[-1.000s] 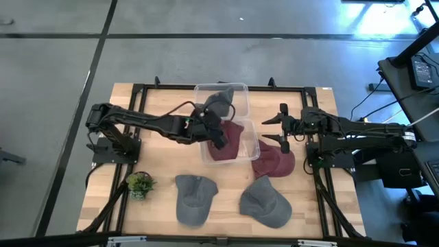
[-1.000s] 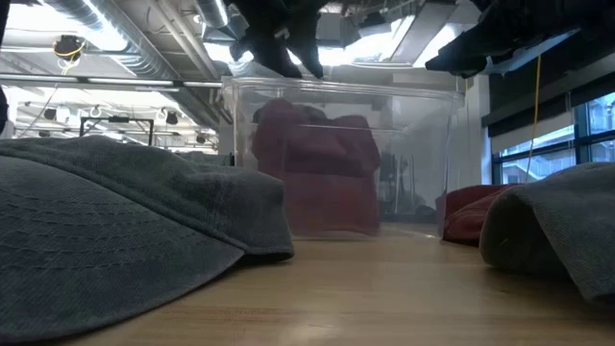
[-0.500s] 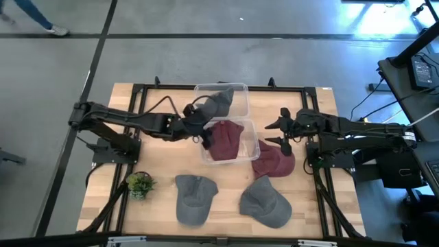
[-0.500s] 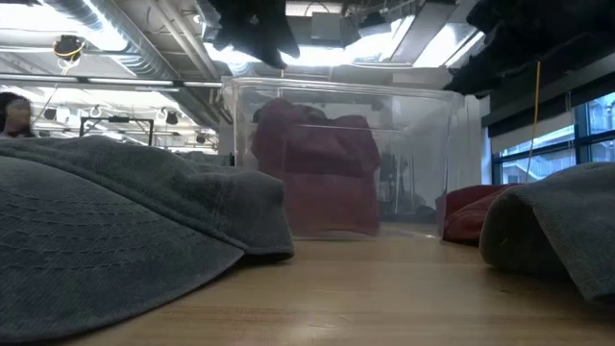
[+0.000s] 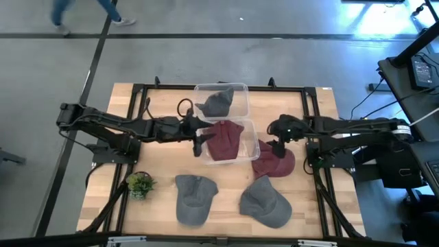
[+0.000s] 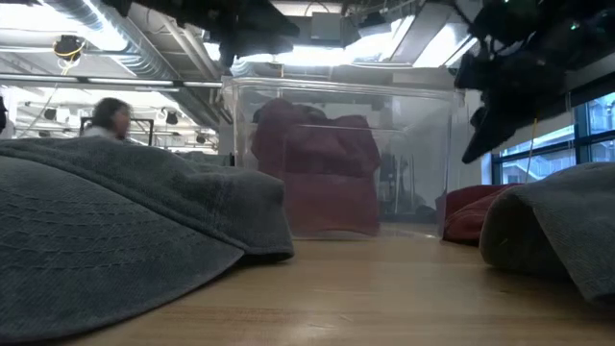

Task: Pick & Place hat
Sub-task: Put the red cap into the bottom transparent bin

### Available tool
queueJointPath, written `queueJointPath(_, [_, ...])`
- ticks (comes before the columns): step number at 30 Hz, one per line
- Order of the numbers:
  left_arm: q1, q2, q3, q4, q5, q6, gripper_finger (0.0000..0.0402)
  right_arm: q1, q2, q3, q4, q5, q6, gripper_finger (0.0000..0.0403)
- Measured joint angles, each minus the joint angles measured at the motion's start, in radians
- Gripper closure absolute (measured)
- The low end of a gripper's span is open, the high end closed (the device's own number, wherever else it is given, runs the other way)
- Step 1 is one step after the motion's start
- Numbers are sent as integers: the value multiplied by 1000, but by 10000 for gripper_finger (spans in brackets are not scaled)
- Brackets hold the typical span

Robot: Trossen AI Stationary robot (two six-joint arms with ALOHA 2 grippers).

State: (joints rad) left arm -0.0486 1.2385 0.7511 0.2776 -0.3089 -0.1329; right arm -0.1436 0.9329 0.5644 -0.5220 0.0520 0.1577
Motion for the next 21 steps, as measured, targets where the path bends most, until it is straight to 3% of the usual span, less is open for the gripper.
queueJointPath(16, [0, 4, -8, 10, 20, 31, 223, 0, 240, 0, 1, -19, 119, 170])
queueJointPath(21, [0, 4, -8, 10, 20, 55, 222, 0, 269, 0, 6, -21, 125, 210])
